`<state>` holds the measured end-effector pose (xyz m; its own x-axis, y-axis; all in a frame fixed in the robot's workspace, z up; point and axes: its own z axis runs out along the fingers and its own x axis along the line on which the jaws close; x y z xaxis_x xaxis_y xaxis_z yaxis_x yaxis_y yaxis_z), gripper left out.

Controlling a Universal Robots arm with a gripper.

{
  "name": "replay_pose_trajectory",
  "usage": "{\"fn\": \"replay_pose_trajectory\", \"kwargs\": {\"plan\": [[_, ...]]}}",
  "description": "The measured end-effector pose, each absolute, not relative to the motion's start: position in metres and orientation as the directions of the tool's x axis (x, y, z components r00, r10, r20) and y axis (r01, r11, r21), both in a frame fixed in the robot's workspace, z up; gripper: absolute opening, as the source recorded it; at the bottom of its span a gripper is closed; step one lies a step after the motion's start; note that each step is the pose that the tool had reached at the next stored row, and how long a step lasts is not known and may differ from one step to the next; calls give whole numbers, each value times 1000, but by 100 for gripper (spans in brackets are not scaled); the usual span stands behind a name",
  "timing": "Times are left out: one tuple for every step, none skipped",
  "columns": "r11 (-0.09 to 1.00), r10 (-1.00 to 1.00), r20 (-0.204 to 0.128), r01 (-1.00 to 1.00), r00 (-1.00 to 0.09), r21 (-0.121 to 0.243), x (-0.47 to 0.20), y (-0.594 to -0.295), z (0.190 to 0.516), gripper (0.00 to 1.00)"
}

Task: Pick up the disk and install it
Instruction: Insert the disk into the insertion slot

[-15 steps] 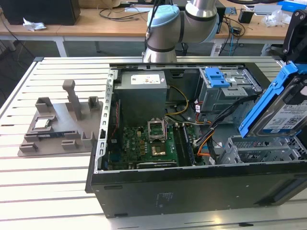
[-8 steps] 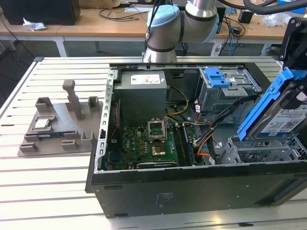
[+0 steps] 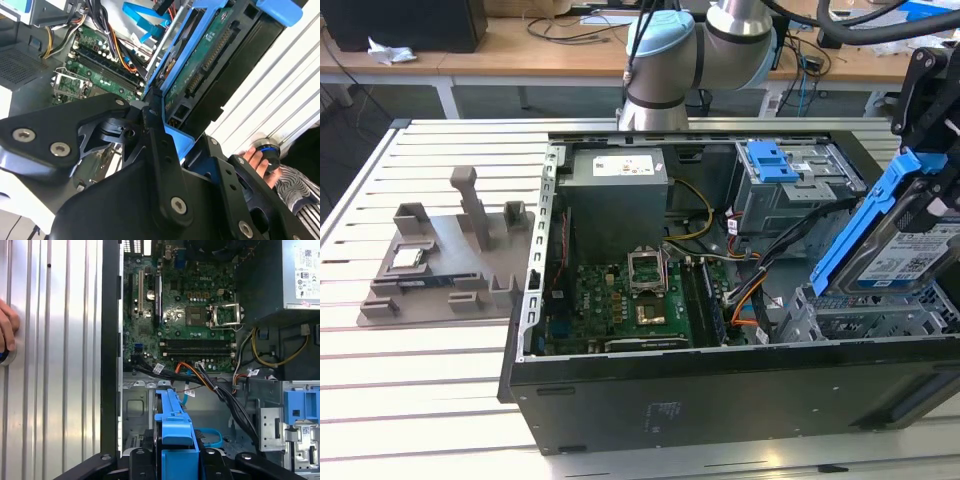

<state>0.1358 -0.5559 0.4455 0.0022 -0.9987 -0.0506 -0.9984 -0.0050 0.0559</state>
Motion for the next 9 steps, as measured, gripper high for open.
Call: {"fn": "replay_pose_trajectory", "kwargs": {"plan": [[-5,-999,-44,-998,2,56,136,-556,443,37],[-4,-999,-36,-998,2,56,136,-556,442,37],[-4,-999,-35,-998,2,56,136,-556,441,37],[-4,-999,-35,-998,2,56,136,-555,440,37],[-4,-999,-35,-998,2,56,135,-555,439,37],[-4,-999,-35,-998,2,56,134,-554,439,37],[-5,-999,-35,-998,4,56,134,-553,439,37],[-6,-999,-35,-998,4,56,134,-552,439,37],[-7,-999,-35,-998,5,56,134,-552,438,37]]}}
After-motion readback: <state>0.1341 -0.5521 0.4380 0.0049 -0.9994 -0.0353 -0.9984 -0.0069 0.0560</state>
